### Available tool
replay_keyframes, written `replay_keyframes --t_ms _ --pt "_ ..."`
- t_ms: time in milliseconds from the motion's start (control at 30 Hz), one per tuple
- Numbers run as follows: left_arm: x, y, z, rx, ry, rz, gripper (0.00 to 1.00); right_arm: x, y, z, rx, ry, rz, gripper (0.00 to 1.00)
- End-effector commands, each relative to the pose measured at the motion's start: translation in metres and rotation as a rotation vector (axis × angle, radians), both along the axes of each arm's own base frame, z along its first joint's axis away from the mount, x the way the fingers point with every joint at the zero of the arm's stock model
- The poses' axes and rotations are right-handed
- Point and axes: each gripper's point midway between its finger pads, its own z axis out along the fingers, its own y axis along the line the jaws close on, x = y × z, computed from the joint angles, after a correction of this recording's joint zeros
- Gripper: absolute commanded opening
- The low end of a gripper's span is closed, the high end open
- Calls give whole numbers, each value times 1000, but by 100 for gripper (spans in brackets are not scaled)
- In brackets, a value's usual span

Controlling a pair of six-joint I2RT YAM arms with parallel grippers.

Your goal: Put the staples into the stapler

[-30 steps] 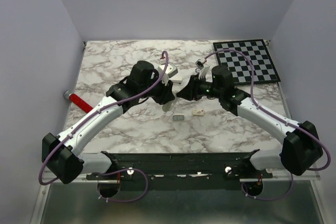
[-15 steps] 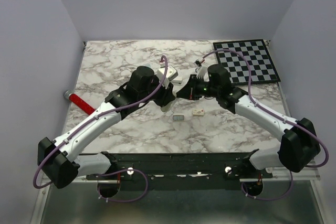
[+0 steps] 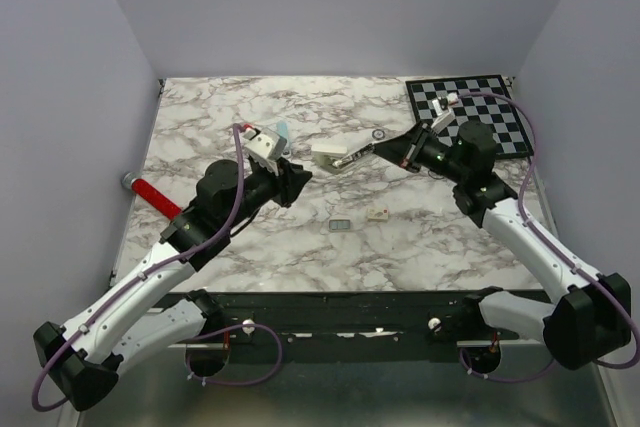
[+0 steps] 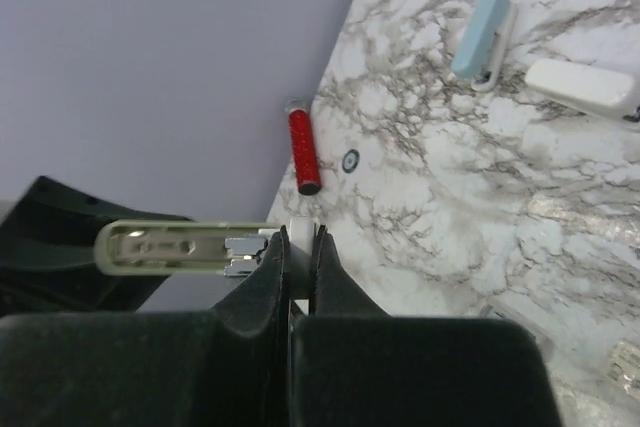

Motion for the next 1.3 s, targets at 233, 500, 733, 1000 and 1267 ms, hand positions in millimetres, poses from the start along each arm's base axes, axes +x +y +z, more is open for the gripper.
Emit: replay_keyframes --t_ms 233,500,733,1000,1267 --pt "20 27 -34 -223 149 261 0 -29 -8 85 324 -204 73 1" --pt "11 -1 7 -118 48 52 51 -9 -13 38 30 -124 12 1" --pt "17 -36 16 71 39 -127 99 -4 -9 6 -134 -29 0 1" --pt "21 -77 15 239 18 -285 99 -1 -9 -10 -281 0 -34 1" --pt "27 -96 -14 350 82 -359 91 -4 -8 -14 -361 -5 -44 1"
